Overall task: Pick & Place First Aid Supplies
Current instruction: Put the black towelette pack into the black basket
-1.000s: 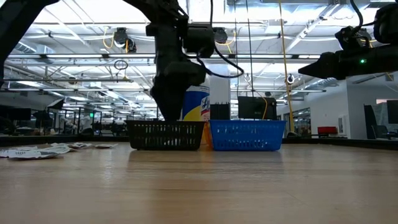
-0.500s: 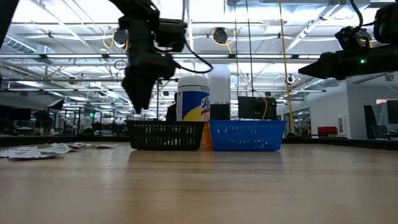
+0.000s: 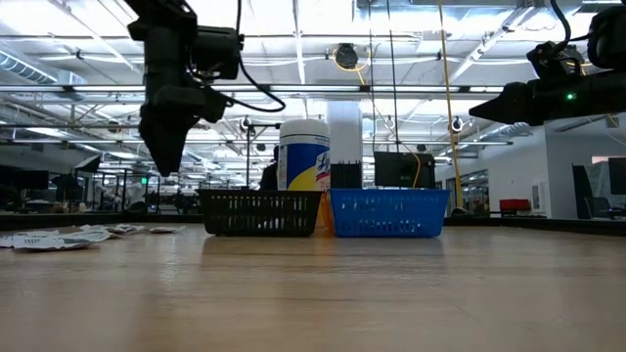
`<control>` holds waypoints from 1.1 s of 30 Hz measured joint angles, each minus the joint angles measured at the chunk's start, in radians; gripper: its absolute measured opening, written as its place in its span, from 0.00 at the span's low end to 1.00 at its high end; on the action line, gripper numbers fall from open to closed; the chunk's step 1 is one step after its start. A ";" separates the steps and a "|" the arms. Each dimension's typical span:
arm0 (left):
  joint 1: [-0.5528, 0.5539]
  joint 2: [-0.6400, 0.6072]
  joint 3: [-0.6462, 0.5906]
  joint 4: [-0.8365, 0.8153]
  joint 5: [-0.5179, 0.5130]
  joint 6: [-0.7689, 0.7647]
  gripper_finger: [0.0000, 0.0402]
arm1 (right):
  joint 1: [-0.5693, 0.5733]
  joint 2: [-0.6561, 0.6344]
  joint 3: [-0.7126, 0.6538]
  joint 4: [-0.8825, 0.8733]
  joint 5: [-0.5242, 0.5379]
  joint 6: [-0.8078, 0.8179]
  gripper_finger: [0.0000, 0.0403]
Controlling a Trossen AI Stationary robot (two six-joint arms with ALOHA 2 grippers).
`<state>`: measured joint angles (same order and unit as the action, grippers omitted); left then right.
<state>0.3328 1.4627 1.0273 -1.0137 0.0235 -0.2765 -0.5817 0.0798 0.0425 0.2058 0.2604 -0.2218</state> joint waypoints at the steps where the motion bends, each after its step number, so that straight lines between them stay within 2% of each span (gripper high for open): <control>1: 0.000 -0.007 -0.017 0.011 0.001 -0.007 0.68 | 0.000 0.000 0.000 0.000 0.000 0.000 0.69; 8: -0.029 -0.009 -0.155 0.175 -0.013 -0.037 0.68 | 0.000 0.000 0.000 0.000 0.000 0.000 0.69; 17: -0.071 -0.009 -0.289 0.377 -0.121 -0.095 0.67 | 0.000 0.000 0.000 0.000 0.000 0.000 0.69; 25: -0.078 -0.009 -0.360 0.450 -0.130 -0.107 0.67 | 0.000 0.000 0.000 0.000 0.000 0.000 0.69; 29: -0.078 -0.012 -0.384 0.470 -0.114 -0.126 0.59 | 0.000 0.000 0.000 0.000 0.000 0.000 0.69; 33: -0.078 -0.012 -0.387 0.469 -0.110 -0.146 0.44 | 0.000 0.000 0.000 0.000 0.000 0.000 0.69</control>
<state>0.2550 1.4509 0.6401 -0.5442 -0.0868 -0.4224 -0.5817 0.0799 0.0427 0.2058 0.2605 -0.2218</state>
